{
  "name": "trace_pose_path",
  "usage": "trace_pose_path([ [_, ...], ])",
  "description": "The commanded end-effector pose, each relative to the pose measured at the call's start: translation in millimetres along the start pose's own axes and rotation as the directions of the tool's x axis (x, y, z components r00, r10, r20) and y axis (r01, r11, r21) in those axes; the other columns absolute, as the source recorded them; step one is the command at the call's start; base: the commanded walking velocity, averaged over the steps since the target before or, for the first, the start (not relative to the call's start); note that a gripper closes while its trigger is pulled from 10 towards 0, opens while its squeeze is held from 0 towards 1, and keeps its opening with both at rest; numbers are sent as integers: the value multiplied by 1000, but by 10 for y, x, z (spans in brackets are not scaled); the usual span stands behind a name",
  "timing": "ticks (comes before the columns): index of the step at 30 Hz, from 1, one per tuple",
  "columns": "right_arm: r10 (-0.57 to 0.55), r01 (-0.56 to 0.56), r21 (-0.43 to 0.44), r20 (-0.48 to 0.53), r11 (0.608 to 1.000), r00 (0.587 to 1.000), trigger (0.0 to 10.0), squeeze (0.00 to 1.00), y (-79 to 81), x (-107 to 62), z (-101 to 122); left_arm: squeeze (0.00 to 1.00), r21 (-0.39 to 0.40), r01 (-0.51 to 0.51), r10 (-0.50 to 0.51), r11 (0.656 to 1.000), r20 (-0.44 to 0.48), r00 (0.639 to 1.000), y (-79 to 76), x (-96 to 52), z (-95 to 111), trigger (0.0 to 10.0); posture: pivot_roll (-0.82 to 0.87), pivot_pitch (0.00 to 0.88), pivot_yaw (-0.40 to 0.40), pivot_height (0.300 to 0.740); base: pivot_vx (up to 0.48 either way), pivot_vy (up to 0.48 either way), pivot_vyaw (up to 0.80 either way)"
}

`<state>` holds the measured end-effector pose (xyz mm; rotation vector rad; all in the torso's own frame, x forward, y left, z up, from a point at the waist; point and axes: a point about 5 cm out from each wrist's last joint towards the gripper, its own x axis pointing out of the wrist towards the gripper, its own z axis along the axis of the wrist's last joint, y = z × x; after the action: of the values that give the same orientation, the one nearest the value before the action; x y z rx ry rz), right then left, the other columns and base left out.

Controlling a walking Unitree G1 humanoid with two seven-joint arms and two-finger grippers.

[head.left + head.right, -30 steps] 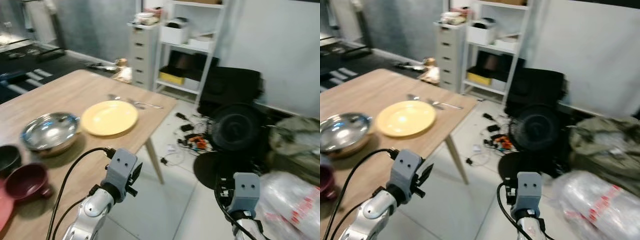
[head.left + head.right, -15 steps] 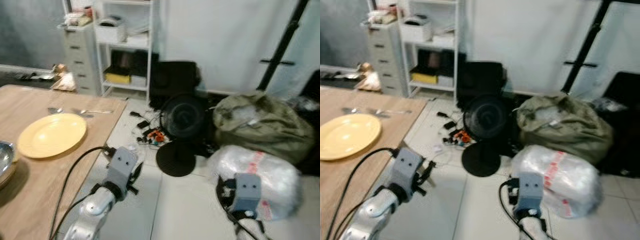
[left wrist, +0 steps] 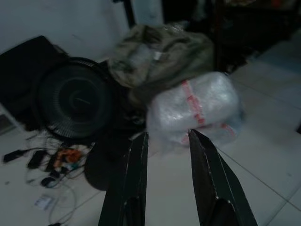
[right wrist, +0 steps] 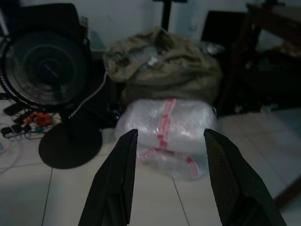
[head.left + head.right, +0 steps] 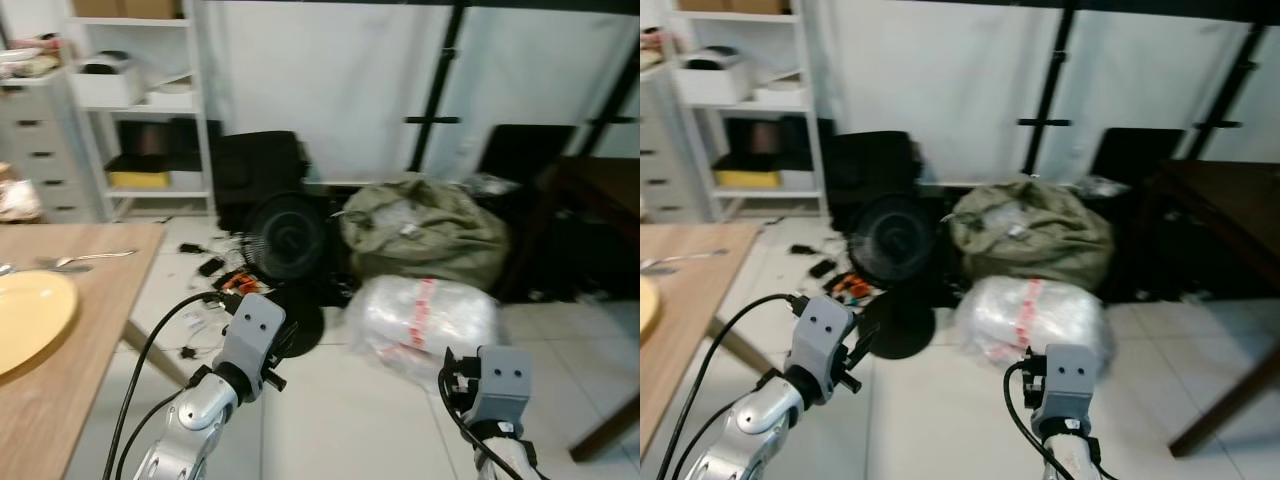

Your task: Setting the table

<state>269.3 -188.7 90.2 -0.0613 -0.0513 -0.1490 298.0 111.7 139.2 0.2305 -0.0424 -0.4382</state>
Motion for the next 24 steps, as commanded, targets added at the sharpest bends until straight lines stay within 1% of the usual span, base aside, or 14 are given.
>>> trace_pose_path([
  [1, 2, -2, -6, -16, 1000, 1000, 10000, 0, -1, -20, -41, 0, 0, 0, 0, 1000, -23, 1000, -2, -18, -62, 10000, 23, 34, 70, 740, 0, 0, -800],
  [24, -2, 2, -6, -14, 1000, 1000, 10000, 0, 2, -17, -43, 0, 0, 1, -1, 1000, -22, 1000, 3, -9, -58, 10000, 21, 35, 73, 740, 0, 0, -800],
])
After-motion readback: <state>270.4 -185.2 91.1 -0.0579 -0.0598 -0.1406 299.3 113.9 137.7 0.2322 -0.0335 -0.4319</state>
